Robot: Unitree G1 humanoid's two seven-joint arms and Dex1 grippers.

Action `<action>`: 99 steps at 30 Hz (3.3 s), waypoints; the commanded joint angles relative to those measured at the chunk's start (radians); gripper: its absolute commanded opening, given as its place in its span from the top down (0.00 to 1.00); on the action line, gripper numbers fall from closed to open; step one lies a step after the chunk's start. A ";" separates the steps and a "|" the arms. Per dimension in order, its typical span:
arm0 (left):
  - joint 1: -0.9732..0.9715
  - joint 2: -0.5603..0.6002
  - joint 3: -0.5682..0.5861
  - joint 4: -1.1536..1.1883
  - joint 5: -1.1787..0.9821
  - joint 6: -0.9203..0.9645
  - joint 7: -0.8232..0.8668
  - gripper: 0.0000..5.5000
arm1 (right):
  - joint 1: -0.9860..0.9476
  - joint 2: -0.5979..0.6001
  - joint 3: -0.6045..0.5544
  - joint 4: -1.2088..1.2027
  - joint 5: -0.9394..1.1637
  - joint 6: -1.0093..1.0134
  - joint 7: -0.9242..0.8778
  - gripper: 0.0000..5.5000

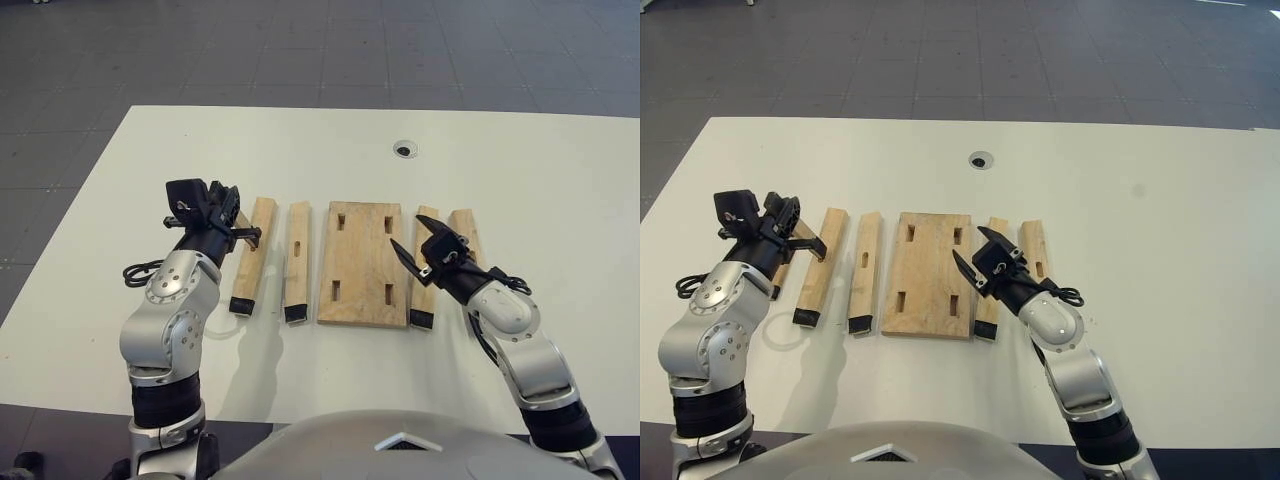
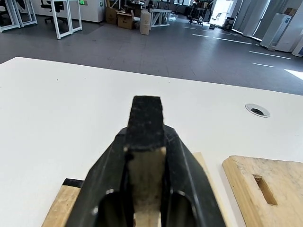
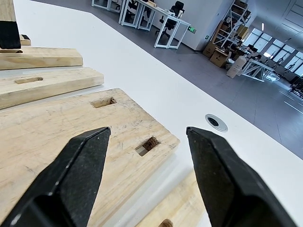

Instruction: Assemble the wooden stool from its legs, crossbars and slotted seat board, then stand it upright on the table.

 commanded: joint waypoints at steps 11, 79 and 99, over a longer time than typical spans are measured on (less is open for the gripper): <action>0.022 0.012 0.024 0.050 0.078 -0.041 -0.064 0.92 | -0.001 0.001 -0.002 -0.010 -0.021 0.010 0.004 0.46; 0.156 -0.009 -0.010 0.310 0.220 -0.262 -0.175 0.92 | 0.004 0.001 -0.009 -0.002 -0.035 0.004 -0.011 0.46; 0.012 -0.020 0.023 0.291 0.093 -0.070 -0.190 0.92 | -0.005 -0.004 -0.013 0.000 -0.036 0.005 -0.008 0.46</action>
